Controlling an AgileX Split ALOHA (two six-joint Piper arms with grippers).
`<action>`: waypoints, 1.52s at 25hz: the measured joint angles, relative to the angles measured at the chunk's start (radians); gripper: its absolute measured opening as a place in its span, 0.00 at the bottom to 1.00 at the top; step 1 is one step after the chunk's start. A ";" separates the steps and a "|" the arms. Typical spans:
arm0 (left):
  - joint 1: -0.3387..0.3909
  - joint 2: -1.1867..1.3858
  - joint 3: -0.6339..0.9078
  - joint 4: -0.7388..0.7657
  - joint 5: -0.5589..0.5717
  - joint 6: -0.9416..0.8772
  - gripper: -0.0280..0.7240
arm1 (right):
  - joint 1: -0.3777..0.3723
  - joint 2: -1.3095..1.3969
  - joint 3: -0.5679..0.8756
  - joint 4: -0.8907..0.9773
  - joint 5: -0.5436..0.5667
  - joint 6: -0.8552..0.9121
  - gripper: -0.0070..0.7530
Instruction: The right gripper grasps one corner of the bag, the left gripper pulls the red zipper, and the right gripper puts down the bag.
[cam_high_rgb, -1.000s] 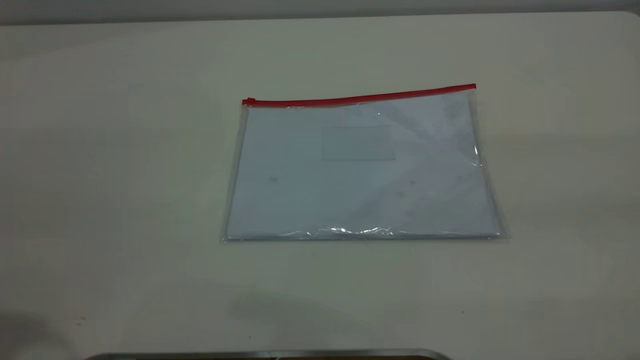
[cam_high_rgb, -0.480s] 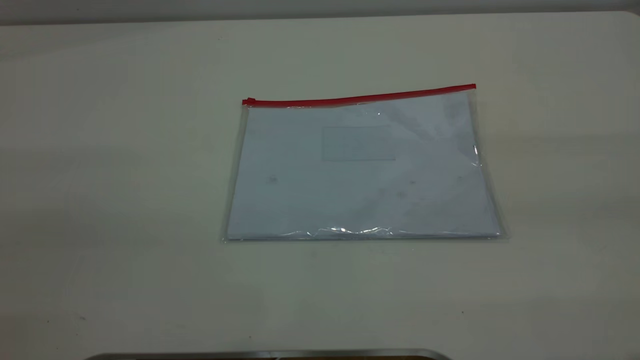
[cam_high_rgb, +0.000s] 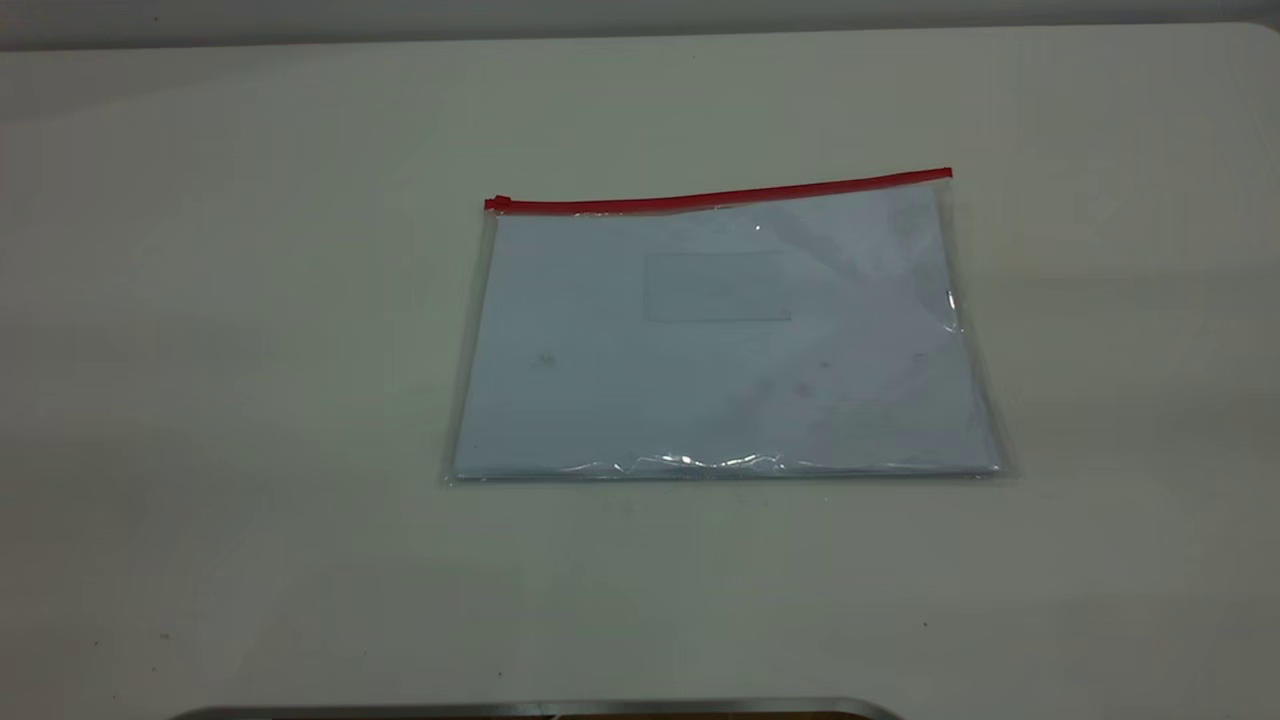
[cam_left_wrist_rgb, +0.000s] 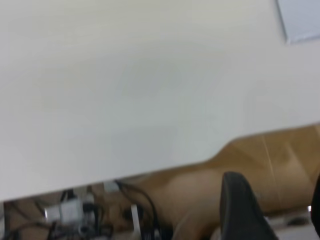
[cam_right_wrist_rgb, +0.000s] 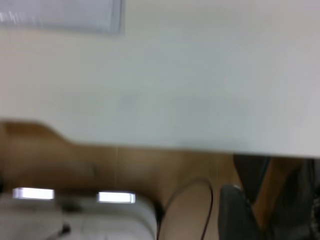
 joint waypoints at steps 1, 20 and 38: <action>0.000 -0.026 0.000 0.000 0.001 0.000 0.58 | -0.009 -0.042 0.000 -0.001 0.001 0.000 0.53; 0.069 -0.268 0.000 0.000 0.022 0.000 0.58 | -0.019 -0.508 0.000 -0.002 0.029 0.000 0.53; 0.069 -0.268 0.000 0.000 0.024 0.000 0.58 | -0.019 -0.508 0.000 -0.002 0.030 0.000 0.53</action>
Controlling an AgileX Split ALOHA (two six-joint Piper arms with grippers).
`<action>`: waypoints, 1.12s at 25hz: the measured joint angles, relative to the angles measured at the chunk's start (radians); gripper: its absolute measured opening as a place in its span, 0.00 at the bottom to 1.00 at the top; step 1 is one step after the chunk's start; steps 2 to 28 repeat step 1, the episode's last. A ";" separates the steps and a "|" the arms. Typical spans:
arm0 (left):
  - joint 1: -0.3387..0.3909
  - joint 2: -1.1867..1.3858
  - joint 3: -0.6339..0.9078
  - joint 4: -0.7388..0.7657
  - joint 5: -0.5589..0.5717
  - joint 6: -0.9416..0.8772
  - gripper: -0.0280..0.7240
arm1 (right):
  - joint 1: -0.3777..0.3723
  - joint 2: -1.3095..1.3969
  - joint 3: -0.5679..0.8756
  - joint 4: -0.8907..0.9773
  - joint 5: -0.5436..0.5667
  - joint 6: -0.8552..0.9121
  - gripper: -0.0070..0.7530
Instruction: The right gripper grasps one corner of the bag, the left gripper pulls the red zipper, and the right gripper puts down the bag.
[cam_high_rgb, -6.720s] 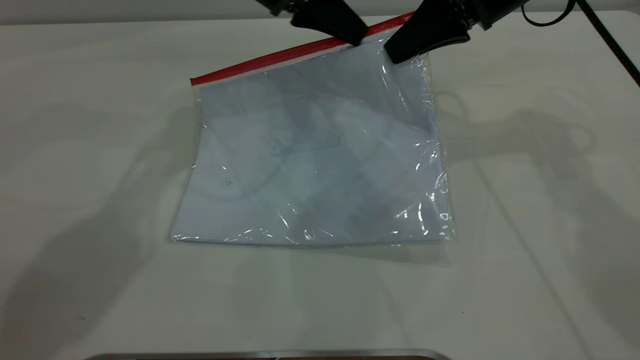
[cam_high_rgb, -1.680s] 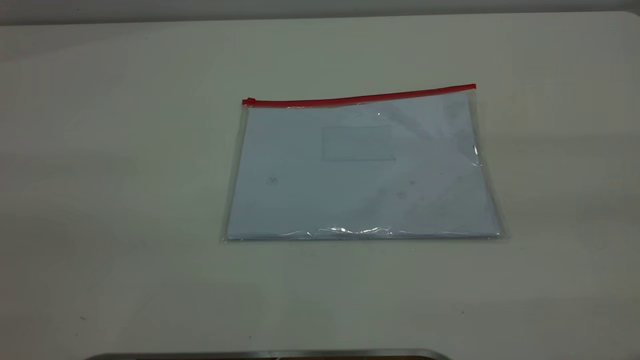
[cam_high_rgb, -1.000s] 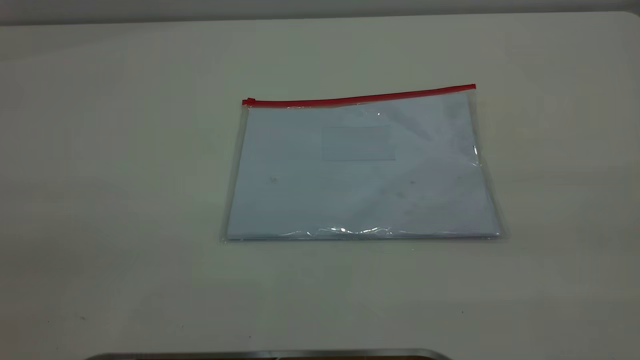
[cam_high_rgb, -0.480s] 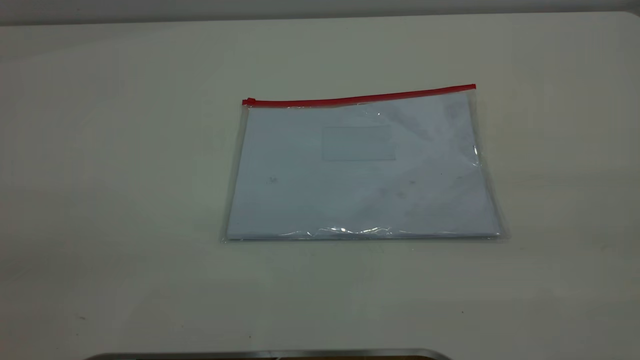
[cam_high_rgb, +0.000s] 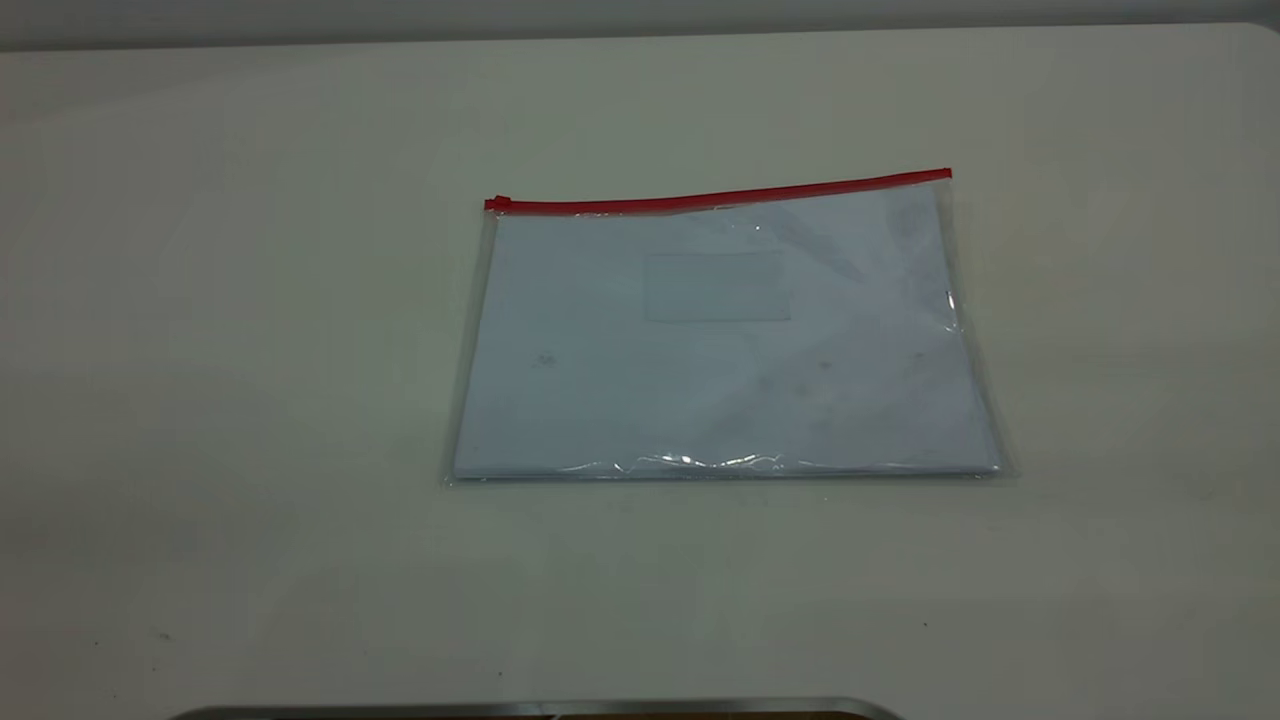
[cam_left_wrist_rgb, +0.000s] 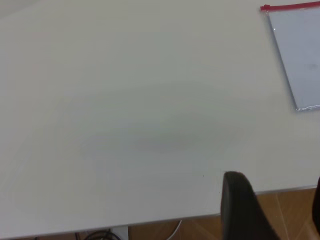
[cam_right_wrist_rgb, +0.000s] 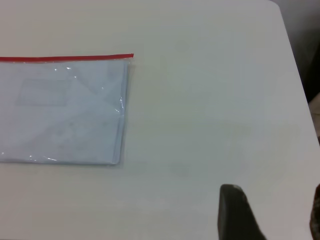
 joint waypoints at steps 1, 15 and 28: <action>0.000 0.000 0.000 0.000 0.000 0.000 0.58 | 0.000 0.000 0.000 0.000 0.000 0.000 0.53; 0.000 0.000 0.000 0.000 0.000 0.000 0.58 | 0.000 0.000 0.000 0.000 0.000 0.000 0.53; 0.000 0.000 0.000 0.000 0.000 0.000 0.58 | 0.000 0.000 0.000 0.000 0.000 0.000 0.53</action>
